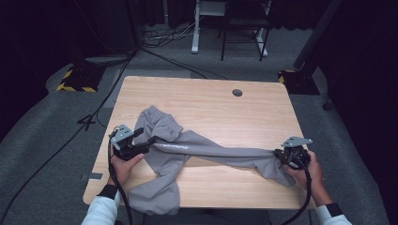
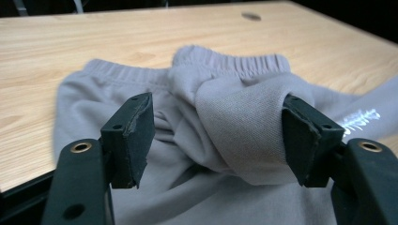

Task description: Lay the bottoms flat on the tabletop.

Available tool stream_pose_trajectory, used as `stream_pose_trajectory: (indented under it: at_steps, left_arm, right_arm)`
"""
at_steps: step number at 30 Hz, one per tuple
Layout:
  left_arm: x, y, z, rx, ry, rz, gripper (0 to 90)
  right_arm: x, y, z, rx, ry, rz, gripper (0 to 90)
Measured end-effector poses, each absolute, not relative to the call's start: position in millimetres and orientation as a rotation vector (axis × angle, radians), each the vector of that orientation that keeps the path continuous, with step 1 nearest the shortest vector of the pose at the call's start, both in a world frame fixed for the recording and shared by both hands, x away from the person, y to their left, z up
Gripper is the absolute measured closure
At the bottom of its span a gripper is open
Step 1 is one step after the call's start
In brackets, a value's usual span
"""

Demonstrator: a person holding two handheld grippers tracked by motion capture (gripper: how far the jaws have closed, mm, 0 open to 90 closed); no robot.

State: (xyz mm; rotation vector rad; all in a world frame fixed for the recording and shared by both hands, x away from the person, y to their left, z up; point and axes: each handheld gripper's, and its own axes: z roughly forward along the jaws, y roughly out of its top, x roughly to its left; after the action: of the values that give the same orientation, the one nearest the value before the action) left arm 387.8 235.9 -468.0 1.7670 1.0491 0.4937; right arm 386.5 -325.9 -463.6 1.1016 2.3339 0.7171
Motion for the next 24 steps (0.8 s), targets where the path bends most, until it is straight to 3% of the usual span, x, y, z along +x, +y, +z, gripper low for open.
stream_pose_trajectory:
  at_steps: [2, 11, 14, 16, 24]
  left_arm:
    - [391.4, 218.3, -467.8, 1.834, 1.079, 0.602, 28.7]
    - [407.1, 181.9, -451.9, 1.821, 0.956, 0.517, 22.1]
    - [408.4, 174.4, -445.1, 1.852, 0.912, 0.573, 19.1]
    - [408.2, 176.2, -443.1, 1.866, 0.944, 0.662, 19.2]
    - [425.6, 231.9, -472.9, 1.823, 1.300, 0.765, 26.8]
  right_arm:
    - [388.1, -325.2, -467.8, 1.100, 2.363, 0.729, 83.9]
    - [379.7, -295.6, -473.4, 0.939, 2.466, 0.728, 83.3]
    - [381.2, -296.1, -474.1, 0.950, 2.460, 0.723, 83.6]
    - [380.7, -298.7, -473.1, 0.949, 2.451, 0.720, 83.9]
    - [372.7, -328.1, -474.0, 1.019, 2.436, 0.695, 84.3]
